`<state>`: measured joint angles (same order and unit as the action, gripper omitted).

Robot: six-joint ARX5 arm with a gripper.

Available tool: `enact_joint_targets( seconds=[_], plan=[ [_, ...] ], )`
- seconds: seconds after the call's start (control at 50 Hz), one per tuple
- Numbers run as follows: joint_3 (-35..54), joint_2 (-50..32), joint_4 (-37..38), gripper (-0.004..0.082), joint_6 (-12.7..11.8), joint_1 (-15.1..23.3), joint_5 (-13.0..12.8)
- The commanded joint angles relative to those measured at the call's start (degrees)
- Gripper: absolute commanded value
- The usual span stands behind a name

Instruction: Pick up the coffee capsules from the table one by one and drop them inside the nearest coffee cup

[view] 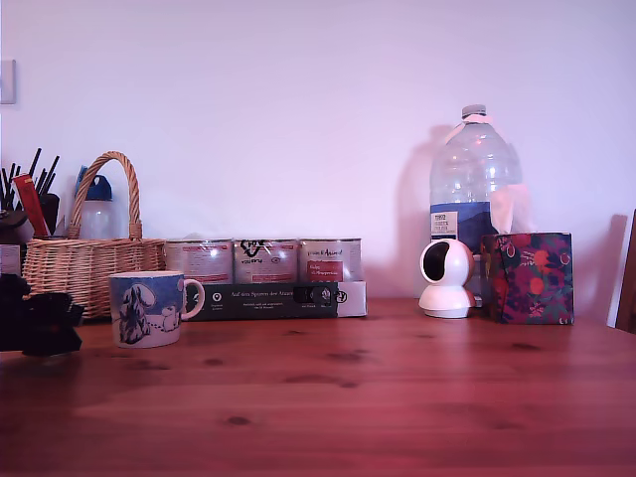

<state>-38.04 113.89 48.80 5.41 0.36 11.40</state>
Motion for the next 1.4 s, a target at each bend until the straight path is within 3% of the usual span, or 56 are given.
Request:
enact_joint_targets(
  seconds=[0.0, 0.46, 0.6, 0.78, 1.2, 1.38],
  plan=[
    [-0.46, 1.25, 0.48, 0.0122, 1.16, -0.26, -0.15],
    [-0.46, 1.16, 0.85, 0.0096, 1.07, -0.26, 1.07],
    [-0.44, -0.55, -1.25, 0.0096, 1.03, -0.26, 3.56],
    [-0.44, -4.72, -6.05, 0.0096, 1.03, -0.26, 4.79],
    [-0.44, -15.43, -21.88, 0.0096, 1.03, -0.68, 14.03],
    [-0.44, -20.15, -27.98, 0.0096, 1.05, -2.27, 14.93]
  ],
)
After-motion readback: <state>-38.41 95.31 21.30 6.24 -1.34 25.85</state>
